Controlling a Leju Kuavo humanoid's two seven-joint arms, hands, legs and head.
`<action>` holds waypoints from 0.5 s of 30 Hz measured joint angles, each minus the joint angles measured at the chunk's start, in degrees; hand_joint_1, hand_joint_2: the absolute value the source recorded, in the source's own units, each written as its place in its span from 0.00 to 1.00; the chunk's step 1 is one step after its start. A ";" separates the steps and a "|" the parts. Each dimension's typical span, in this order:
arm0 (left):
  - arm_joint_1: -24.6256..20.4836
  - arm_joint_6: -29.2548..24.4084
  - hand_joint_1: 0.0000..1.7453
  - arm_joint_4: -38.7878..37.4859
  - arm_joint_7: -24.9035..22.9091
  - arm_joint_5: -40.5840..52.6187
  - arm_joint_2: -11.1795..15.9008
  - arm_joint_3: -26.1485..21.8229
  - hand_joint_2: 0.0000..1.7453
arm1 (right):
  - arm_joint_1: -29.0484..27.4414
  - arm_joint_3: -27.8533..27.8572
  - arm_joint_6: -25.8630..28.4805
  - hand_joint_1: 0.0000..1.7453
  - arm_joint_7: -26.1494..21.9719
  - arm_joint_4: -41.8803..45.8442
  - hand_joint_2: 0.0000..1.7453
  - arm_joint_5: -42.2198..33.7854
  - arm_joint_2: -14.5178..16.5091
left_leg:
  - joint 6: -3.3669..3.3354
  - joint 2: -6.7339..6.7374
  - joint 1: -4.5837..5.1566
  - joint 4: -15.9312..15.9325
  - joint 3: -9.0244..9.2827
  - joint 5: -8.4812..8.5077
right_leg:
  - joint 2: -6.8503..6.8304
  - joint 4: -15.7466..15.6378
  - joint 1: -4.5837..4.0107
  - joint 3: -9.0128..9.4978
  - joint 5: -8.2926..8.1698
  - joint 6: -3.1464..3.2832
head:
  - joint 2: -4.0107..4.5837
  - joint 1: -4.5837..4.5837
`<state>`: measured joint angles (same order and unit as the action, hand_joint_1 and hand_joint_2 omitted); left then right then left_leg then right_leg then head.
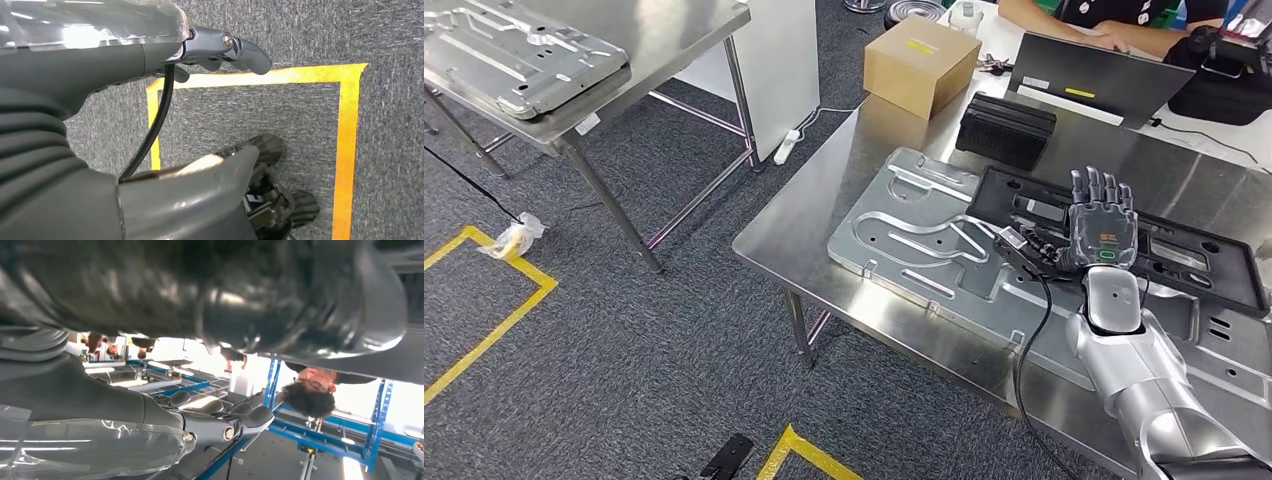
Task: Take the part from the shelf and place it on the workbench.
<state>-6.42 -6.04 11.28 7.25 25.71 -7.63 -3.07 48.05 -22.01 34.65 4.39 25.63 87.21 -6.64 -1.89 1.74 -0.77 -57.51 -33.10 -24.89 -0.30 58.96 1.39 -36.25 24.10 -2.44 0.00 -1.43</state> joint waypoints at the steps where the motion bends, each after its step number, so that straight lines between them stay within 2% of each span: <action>1: -0.02 0.00 0.00 0.00 0.02 0.02 0.00 -0.01 0.00 | 0.01 0.00 0.02 0.00 -0.01 -0.01 0.00 -0.03 0.01 | -0.25 0.12 -0.19 0.56 0.19 0.48 | 0.07 1.56 -0.02 -0.52 1.39 -0.13 | 0.00 -0.03; 4: 0.02 0.01 0.00 0.00 0.03 0.10 0.00 -0.01 0.00 | -0.20 0.00 0.02 0.00 -0.02 -0.17 0.00 -0.11 0.00 | -0.56 0.25 -0.34 0.72 -0.11 0.85 | 0.18 11.40 0.16 -4.24 7.24 -0.47 | 0.00 -0.04; 5: 0.07 0.01 0.00 0.00 0.02 0.11 0.00 -0.01 0.00 | -0.37 0.00 0.01 0.00 -0.02 -0.28 0.00 -0.13 0.00 | -0.55 0.26 -0.36 0.53 -0.32 0.84 | 0.18 13.69 0.27 -5.04 7.88 -0.63 | 0.00 -0.05; 6: 0.12 0.02 0.00 0.00 0.02 0.12 0.00 -0.01 0.00 | -0.53 0.00 0.02 0.00 -0.02 -0.40 0.00 -0.16 0.00 | -0.49 0.26 -0.41 0.27 -0.55 0.81 | 0.16 14.05 0.43 -4.94 7.40 -0.80 | 0.00 -0.03; 7: 0.14 0.04 0.00 0.00 0.02 0.14 0.00 -0.01 0.00 | -0.62 0.00 0.02 0.00 -0.03 -0.50 0.00 -0.20 0.00 | -0.35 0.26 -0.53 -0.11 -0.80 0.72 | 0.09 12.08 0.65 -3.71 5.90 -1.00 | 0.00 -0.04; 8: 0.15 0.07 0.00 0.00 0.02 0.15 0.01 -0.02 0.00 | -0.66 0.00 0.03 0.00 -0.04 -0.54 0.00 -0.26 0.00 | -0.09 0.26 -0.69 -0.63 -1.09 0.56 | -0.09 8.43 0.88 -1.75 4.24 -1.23 | 0.00 -0.04; 9: 0.15 0.10 0.00 0.00 0.03 0.18 0.05 -0.02 0.00 | -0.67 0.00 0.04 0.00 -0.06 -0.58 0.00 -0.37 0.01 | 0.31 0.24 -0.74 -1.12 -1.44 0.41 | -0.22 5.11 0.86 0.15 3.09 -1.29 | 0.00 -0.05; 10: 0.15 0.15 0.00 0.00 0.04 0.22 0.09 -0.03 0.00 | -0.68 0.01 0.05 0.00 -0.09 -0.60 0.00 -0.49 0.01 | 0.78 0.20 -0.75 -1.53 -1.72 0.25 | -0.27 2.71 0.72 1.41 2.33 -1.08 | 0.00 -0.04; 11: 0.15 0.17 0.00 0.00 0.04 0.27 0.13 -0.03 0.00 | -0.68 0.01 0.07 0.00 -0.11 -0.63 0.00 -0.61 0.01 | 1.26 0.18 -0.67 -1.85 -1.94 0.18 | -0.27 1.55 0.55 1.88 2.37 -0.64 | 0.00 -0.03; 13: 0.17 0.15 0.00 0.00 0.04 0.43 0.16 -0.03 0.00 | -0.76 0.02 0.08 0.00 -0.15 -0.69 0.00 -0.78 0.01 | 2.09 0.19 -0.51 -1.81 -2.05 0.33 | 0.05 1.68 0.24 1.47 2.41 0.55 | 0.00 0.04; 14: 0.17 0.11 0.00 0.00 0.02 0.52 0.21 -0.03 0.00 | -0.81 0.02 0.08 0.00 -0.16 -0.71 0.00 -0.81 0.02 | 2.34 0.25 -0.49 -1.74 -2.10 0.18 | 0.13 1.46 0.35 1.39 2.42 0.88 | 0.00 0.05; 15: 0.15 0.08 0.00 0.00 0.01 0.64 0.26 -0.03 0.00 | -0.88 0.02 0.07 0.00 -0.16 -0.72 0.00 -0.83 0.04 | 2.25 0.26 -0.49 -1.51 -2.10 -0.18 | 0.23 1.37 0.41 1.34 2.27 1.13 | 0.00 0.09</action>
<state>-6.27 -5.97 11.28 7.25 26.35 -7.37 -3.10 47.17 -21.99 34.73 4.22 24.92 86.38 -6.61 0.36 2.00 -1.26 -59.02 -35.20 -25.07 -0.08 60.33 1.81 -34.91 26.37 -1.32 0.00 -1.34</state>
